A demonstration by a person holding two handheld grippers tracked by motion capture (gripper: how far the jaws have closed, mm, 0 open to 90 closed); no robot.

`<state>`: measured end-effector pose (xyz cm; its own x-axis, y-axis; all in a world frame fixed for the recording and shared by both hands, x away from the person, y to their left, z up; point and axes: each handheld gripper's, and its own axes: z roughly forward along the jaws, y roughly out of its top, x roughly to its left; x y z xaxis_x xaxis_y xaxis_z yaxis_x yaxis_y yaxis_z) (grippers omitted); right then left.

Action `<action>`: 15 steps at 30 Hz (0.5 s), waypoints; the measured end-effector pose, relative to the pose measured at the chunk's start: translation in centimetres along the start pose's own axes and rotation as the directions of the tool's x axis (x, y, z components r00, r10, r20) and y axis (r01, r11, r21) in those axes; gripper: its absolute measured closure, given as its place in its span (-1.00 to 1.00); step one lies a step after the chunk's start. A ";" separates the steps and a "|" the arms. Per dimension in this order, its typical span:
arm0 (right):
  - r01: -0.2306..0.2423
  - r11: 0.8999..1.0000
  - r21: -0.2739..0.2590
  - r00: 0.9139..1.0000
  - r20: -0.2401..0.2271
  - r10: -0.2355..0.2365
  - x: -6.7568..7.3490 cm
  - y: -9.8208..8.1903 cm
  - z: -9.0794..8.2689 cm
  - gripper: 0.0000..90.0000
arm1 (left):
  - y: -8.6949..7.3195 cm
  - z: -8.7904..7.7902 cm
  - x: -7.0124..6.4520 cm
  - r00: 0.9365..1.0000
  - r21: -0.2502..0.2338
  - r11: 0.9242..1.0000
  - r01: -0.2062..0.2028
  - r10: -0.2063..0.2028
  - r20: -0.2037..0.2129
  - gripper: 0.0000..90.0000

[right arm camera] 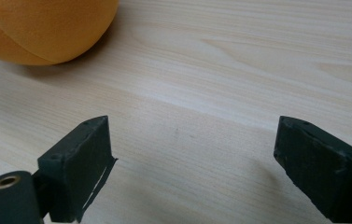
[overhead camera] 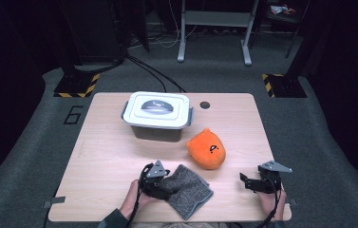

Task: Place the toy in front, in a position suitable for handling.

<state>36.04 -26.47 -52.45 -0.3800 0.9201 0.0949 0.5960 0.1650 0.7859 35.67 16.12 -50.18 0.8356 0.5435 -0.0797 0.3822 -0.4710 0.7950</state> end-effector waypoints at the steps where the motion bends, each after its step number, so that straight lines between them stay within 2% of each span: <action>1: 0.002 1.000 -0.008 1.000 -0.009 -0.002 0.1 0.0 -0.2 -0.81 | -0.5 -1.1 0.7 0.999 -0.004 1.000 0.023 -0.023 -0.036 -0.65; 2: 0.002 1.000 -0.008 1.000 -0.009 -0.002 0.1 0.0 -0.2 -0.81 | -0.5 -1.1 0.7 0.999 -0.004 1.000 0.023 -0.023 -0.036 -0.67; 3: 0.001 1.000 -0.013 1.000 -0.025 -0.001 0.2 0.0 -0.3 -0.82 | -1.1 -2.2 1.7 0.996 -0.027 0.998 0.052 -0.054 -0.070 -0.68; 4: 0.001 1.000 -0.013 1.000 -0.025 -0.001 0.2 0.0 -0.3 -0.82 | -1.1 -2.2 1.7 0.996 -0.027 0.998 0.052 -0.054 -0.070 -0.69; 5: -0.004 1.000 -0.016 0.999 -0.036 0.004 0.3 -0.1 -0.5 -0.83 | -1.6 -3.1 2.5 0.992 -0.023 0.997 0.074 -0.075 -0.100 -0.73; 6: -0.004 1.000 -0.016 0.999 -0.036 0.004 0.3 -0.1 -0.5 -0.83 | -1.6 -3.1 2.5 0.992 -0.023 0.997 0.074 -0.075 -0.100 -0.77; 7: -0.003 1.000 -0.017 0.999 -0.050 0.002 0.5 -0.2 -0.7 -0.84 | -2.5 -4.0 3.3 0.985 -0.020 0.996 0.088 -0.090 -0.150 -0.78; 8: -0.003 1.000 -0.017 0.999 -0.050 0.002 0.5 -0.2 -0.7 -0.84 | -2.5 -4.0 3.3 0.985 -0.020 0.996 0.088 -0.090 -0.150 -0.80; 9: 0.000 1.000 -0.015 0.998 -0.057 -0.001 0.8 -0.3 -0.8 -0.85 | -3.4 -4.8 4.1 0.973 -0.036 0.992 0.119 -0.123 -0.194 -0.82; 10: 0.000 1.000 -0.015 0.998 -0.057 -0.001 0.8 -0.3 -0.8 -0.85 | -3.4 -4.8 4.1 0.973 -0.036 0.992 0.119 -0.123 -0.194 -0.83; 11: 0.014 1.000 -0.010 0.998 -0.064 -0.014 1.2 -0.4 -1.0 -0.85 | -4.2 -5.6 4.8 0.963 -0.039 0.989 0.142 -0.147 -0.224 -0.85; 12: 0.014 1.000 -0.010 0.998 -0.064 -0.014 1.2 -0.4 -1.0 -0.85 | -4.2 -5.6 4.8 0.963 -0.039 0.989 0.142 -0.147 -0.224 -0.87; 13: 0.019 1.000 -0.007 0.997 -0.074 -0.020 1.5 -0.4 -1.1 -0.85 | -4.9 -6.1 5.5 0.953 -0.036 0.987 0.158 -0.162 -0.254 -0.88; 14: 0.019 1.000 -0.007 0.997 -0.074 -0.020 1.5 -0.4 -1.1 -0.85 | -4.9 -6.1 5.5 0.953 -0.036 0.987 0.158 -0.162 -0.254 -0.92; 15: 0.026 1.000 -0.006 0.996 -0.085 -0.026 2.0 -0.3 -1.4 -0.85 | -5.5 -6.5 6.0 0.944 -0.039 0.983 0.178 -0.181 -0.277 -0.94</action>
<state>34.15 -25.15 -51.66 -0.4544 0.8819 0.1259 0.5815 0.1865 0.7919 36.05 26.46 -51.12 0.6098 0.7908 -0.0529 0.5088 -0.3394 0.7911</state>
